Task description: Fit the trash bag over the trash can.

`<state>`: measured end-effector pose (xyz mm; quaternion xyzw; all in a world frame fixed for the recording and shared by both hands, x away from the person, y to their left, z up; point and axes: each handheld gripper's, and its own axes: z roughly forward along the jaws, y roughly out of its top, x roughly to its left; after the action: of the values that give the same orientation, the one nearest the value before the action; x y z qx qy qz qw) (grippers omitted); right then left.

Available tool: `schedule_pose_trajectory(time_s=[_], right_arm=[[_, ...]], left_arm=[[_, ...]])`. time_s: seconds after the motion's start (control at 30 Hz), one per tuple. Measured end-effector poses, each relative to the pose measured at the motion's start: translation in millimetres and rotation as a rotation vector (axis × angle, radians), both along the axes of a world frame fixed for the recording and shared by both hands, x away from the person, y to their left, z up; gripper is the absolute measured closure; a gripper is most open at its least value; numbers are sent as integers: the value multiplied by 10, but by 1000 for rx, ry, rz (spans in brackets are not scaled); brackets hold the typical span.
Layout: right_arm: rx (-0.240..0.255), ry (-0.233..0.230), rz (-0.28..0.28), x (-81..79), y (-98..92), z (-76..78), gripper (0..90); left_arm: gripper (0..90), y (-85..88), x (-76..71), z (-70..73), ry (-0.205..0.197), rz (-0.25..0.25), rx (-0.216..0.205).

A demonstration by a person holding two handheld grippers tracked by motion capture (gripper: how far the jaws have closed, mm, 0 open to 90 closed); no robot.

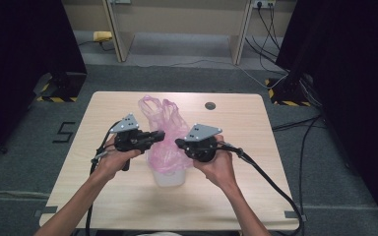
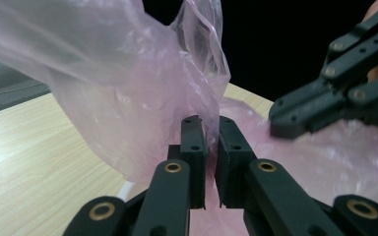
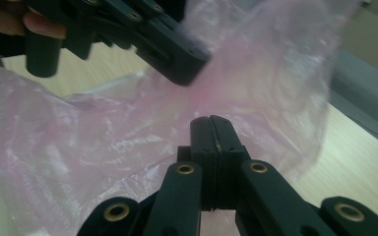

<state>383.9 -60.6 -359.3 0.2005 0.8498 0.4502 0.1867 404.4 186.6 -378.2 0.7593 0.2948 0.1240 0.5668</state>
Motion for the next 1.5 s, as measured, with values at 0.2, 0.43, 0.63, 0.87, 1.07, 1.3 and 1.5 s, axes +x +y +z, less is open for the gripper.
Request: schedule_pose_trajectory(time_s=[0.2, 0.43, 0.63, 0.87, 1.07, 1.3, 1.5], right_arm=[[-57, 49, 55, 133, 305, -176, 900], [-78, 90, 51, 192, 339, -249, 900], [-98, 66, 42, 188, 331, -237, 900], [-142, 46, 23, 185, 329, -235, 897], [-147, 51, 13, 183, 341, -230, 893], [-146, 57, -4, 164, 344, -226, 884], [-133, 66, -12, 164, 339, -210, 868]], left_arm=[[804, 55, -10, -8, 6, -2, 14], [729, 88, -66, -50, 9, -18, 47], [550, 125, -166, -16, 26, -9, 70], [396, 247, -228, 50, 64, 47, 51], [409, 290, -502, 142, 4, 18, 71], [438, 225, -715, 186, 10, -36, 41], [546, 105, -671, 55, 57, -77, 113]])
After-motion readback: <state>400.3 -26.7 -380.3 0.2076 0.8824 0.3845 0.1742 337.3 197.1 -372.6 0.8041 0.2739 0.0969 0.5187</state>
